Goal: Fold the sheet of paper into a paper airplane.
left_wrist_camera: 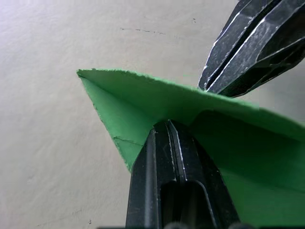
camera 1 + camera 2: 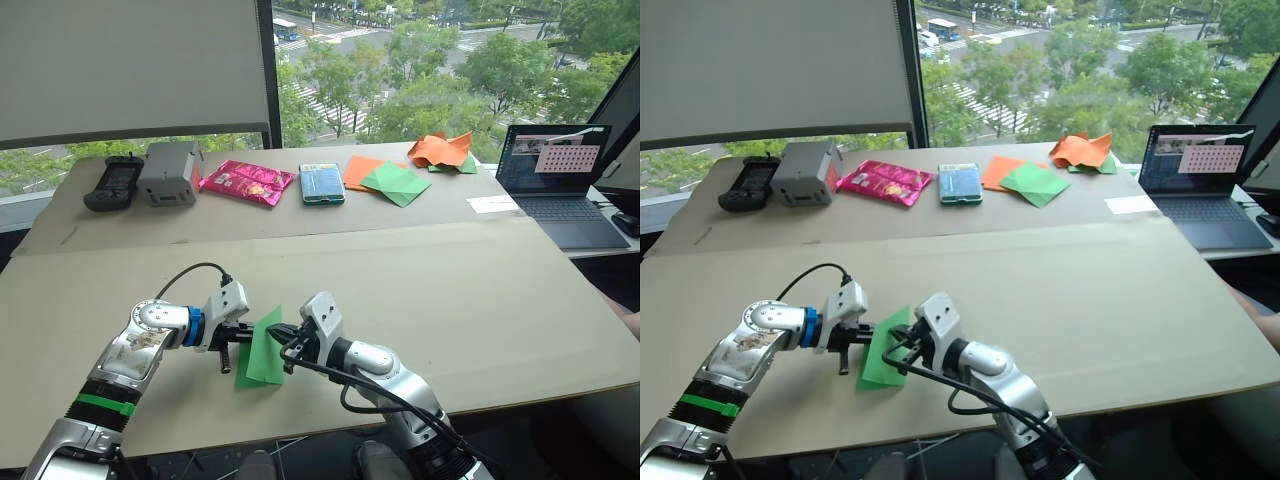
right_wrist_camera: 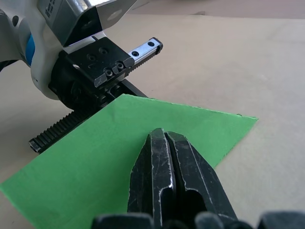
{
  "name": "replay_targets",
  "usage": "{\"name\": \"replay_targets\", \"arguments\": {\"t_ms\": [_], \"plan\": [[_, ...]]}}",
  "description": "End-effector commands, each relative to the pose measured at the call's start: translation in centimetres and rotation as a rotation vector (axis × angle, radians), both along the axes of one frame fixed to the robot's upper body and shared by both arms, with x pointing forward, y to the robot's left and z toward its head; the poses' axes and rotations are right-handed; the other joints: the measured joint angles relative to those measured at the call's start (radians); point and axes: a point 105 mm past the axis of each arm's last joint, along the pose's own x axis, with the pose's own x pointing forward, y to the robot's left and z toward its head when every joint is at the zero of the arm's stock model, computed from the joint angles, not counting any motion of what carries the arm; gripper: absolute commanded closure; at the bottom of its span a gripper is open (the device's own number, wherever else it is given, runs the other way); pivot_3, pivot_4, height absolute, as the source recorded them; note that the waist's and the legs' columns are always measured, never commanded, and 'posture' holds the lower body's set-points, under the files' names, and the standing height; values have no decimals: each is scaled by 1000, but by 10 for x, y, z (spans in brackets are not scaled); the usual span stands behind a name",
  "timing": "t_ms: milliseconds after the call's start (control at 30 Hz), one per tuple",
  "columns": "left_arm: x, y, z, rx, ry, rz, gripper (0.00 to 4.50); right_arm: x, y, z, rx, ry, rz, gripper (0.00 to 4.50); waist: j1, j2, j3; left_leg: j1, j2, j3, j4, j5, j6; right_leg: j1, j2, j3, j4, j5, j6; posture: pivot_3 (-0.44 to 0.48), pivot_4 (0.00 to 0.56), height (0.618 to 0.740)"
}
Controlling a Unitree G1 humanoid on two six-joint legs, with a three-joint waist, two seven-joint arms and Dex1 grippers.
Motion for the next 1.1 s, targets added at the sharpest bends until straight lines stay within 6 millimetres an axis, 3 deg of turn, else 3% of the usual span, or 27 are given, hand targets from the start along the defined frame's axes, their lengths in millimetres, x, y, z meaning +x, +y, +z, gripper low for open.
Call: {"name": "replay_targets", "arguments": {"t_ms": [33,600,867,967,1100], "plan": [[0,-4,0,10,0,-28,4468,0,4,13,34,-49,13,4500,0,0,0,0,0,0,0,0,0,0,0,0,0,0,0,0,150,725],[-3,36,6,33,-8,117,4468,12,13,-10,-89,-16,15,4500,-5,-1,0,3,0,0,0,1,1,-1,1,1,11,0,0,0,150,725],[3,52,25,29,-61,181,4468,12,14,-16,-130,-9,27,4500,-5,0,1,3,0,-1,0,0,1,-2,1,1,12,0,0,0,150,725],[6,51,45,-16,-84,176,4468,12,14,-18,-139,-8,28,4500,-5,-1,2,3,0,0,0,0,0,-2,1,1,12,0,0,0,150,725],[-4,35,49,-101,-40,115,4468,12,14,-19,-145,-8,31,4500,-5,-1,2,3,0,0,0,0,0,-2,1,1,12,0,0,0,150,725]]}}
